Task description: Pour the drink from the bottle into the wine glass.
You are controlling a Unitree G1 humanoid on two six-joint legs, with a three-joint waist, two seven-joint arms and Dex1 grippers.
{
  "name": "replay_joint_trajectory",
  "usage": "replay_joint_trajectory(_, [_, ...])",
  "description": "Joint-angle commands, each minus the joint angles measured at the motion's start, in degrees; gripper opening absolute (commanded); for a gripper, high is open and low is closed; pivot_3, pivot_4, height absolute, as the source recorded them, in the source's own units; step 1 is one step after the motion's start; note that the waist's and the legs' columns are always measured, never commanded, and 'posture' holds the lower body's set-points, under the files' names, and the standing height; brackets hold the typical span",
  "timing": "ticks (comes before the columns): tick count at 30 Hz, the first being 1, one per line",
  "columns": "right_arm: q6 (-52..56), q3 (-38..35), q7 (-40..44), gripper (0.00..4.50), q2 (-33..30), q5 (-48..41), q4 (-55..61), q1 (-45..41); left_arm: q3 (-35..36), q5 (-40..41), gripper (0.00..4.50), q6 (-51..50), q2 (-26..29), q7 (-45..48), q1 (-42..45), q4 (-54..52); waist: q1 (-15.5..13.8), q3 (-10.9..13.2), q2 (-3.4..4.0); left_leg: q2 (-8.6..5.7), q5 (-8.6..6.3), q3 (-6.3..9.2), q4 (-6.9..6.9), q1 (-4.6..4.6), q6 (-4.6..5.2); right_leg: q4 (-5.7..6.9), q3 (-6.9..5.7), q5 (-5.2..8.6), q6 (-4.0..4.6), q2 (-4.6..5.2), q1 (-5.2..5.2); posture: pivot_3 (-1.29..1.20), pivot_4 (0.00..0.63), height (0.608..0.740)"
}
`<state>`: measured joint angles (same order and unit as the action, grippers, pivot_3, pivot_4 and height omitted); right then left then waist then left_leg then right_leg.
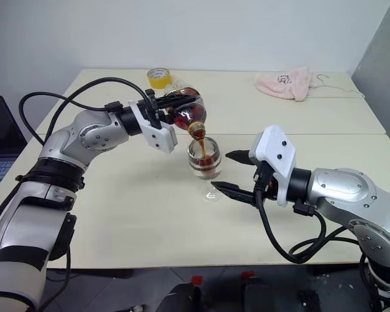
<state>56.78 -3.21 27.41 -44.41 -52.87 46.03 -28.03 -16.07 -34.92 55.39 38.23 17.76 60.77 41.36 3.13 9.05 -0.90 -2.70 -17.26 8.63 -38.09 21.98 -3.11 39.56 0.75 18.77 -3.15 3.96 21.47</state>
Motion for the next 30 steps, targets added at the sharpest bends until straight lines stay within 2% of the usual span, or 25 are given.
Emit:
replay_joint_trajectory(1, [-1.40, -0.57, -0.10, 3.46, -0.07, -0.14, 1.39, -0.13, 0.53, 0.36, 0.84, 0.33, 1.04, -1.88, 1.80, -0.62, 0.00, 0.00, 0.00, 0.00, 0.00, 0.00, 0.00, 0.00, 0.00, 0.00, 0.00, 0.00, 0.00, 0.00, 0.00, 0.00, 0.150, 0.740])
replay_joint_trajectory(30, [-1.34, -0.70, -0.11, 3.46, -0.08, -0.42, 1.54, 0.03, 0.23, -0.86, 0.84, 0.29, 1.63, -3.52, 1.75, 0.93, 0.00, 0.00, 0.00, 0.00, 0.00, 0.00, 0.00, 0.00, 0.00, 0.01, 0.00, 0.00, 0.00, 0.00, 0.00, 0.00, 0.150, 0.740])
